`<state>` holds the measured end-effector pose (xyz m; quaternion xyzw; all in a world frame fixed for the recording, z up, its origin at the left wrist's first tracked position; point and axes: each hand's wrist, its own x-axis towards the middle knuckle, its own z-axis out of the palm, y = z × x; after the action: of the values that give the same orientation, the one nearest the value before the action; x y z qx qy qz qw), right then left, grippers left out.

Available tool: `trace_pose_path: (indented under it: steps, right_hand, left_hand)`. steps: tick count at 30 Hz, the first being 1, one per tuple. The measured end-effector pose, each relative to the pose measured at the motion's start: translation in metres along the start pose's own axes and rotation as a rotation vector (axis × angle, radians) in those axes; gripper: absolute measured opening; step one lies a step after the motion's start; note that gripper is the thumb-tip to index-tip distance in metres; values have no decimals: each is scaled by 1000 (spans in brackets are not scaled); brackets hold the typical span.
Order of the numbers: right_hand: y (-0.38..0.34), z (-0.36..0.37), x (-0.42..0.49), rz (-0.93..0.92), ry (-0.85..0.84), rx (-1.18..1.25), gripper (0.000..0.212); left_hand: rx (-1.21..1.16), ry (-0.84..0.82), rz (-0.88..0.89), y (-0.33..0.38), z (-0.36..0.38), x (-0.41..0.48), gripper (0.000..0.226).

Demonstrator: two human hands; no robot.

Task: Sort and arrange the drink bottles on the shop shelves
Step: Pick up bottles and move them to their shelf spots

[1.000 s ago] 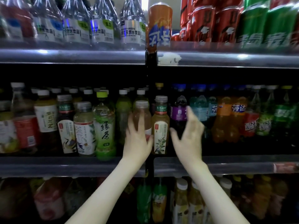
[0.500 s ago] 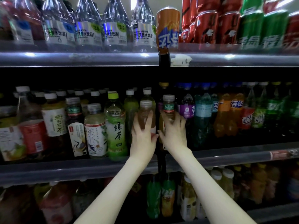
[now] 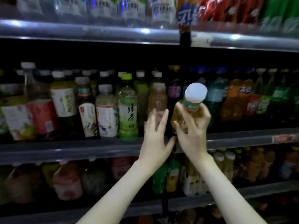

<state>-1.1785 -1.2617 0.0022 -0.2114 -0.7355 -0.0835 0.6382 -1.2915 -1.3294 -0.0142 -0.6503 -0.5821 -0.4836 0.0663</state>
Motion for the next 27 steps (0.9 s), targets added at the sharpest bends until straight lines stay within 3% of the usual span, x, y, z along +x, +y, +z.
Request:
trace_pose_path:
  steps: [2,5,11,13,15,17,21,24,27]
  right_hand:
    - [-20,-16,-6,-57,6,65,61]
    - [-52,-33,-25,51,-231,322,69]
    - [-102,-22,-106,634,-817,834,101]
    - [-116,-9,-137,858,-1031,991,88]
    - [-142,5,-164,1015,-1314,1103,57]
    - [-172,19,-186,1143,-1485,1208,51]
    - [-244,48,-207,1207,-1625,1278,48]
    - [-303,77,-216,1187,-1660,1216,53]
    - [-373,113,-223,1176,-1654,1213,57]
  left_hand:
    - [-92,3,7,5,-7,-18,88]
    - [-238,-48,-124,9,-22,-45,88]
    - [-283,-58,-835,-5,-52,-163,61]
    - [-390,-6,-1013,-13,-69,-207,65]
    - [-480,15,-1130,-19,-92,-243,70]
    - [-507,8,-1199,-24,-119,-272,68]
    - [-504,-42,-1316,-35,-179,-315,49]
    - [-335,-102,-1372,-54,-241,-344,60]
    - [-203,-26,-1402,-74,-323,-376,35]
